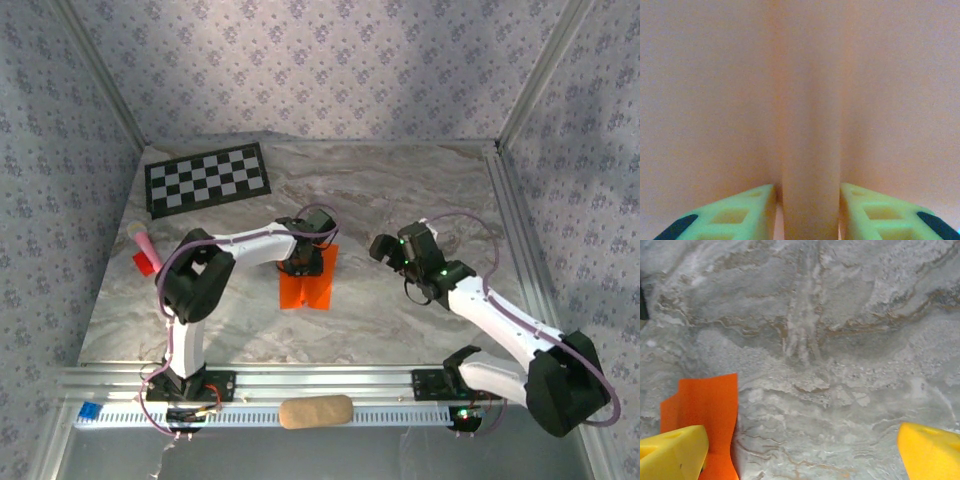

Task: Fold a paper plane with a square sheet of paper (pick it up from the middle)
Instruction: First fold the square sheet of paper in half at the center of the table.

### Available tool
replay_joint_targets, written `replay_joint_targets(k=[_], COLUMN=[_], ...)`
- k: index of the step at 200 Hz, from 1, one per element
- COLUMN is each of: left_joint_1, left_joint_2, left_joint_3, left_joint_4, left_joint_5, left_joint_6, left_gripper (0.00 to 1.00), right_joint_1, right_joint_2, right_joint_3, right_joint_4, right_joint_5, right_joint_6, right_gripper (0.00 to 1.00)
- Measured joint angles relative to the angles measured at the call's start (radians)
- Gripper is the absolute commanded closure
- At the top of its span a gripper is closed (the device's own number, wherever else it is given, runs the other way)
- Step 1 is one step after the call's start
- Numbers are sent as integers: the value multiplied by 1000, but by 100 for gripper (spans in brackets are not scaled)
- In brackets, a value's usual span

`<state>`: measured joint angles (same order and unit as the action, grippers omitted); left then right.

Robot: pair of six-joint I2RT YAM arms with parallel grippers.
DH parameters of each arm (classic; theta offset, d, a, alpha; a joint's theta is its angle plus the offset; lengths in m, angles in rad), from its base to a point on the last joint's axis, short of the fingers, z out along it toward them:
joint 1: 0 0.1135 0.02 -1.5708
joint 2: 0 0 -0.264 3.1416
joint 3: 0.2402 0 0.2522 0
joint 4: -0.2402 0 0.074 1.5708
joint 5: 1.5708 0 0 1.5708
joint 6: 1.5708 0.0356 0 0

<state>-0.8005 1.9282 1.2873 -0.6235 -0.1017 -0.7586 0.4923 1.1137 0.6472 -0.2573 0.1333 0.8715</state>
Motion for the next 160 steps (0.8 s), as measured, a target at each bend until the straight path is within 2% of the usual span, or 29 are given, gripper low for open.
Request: replay_joint_targets(k=[61,99,160], left_joint_1=[0,10,31], left_joint_2=[-69,-150,-242], left_joint_3=[-23,-34,-92], left_joint_4=[38,100,323], left_joint_5=[12,82,257], left_joint_6=[-19,-45,-122], left_gripper=[68,68,64], right_joint_1=[-134,-174,-193], right_joint_2=[16,16,16], right_joint_3=[-33,-46,-29], right_joint_4=[47,92,101], right_joint_5=[-204,-299,-334], right_joint_6=[-9,-22,-47], right_gripper=[2,1,2])
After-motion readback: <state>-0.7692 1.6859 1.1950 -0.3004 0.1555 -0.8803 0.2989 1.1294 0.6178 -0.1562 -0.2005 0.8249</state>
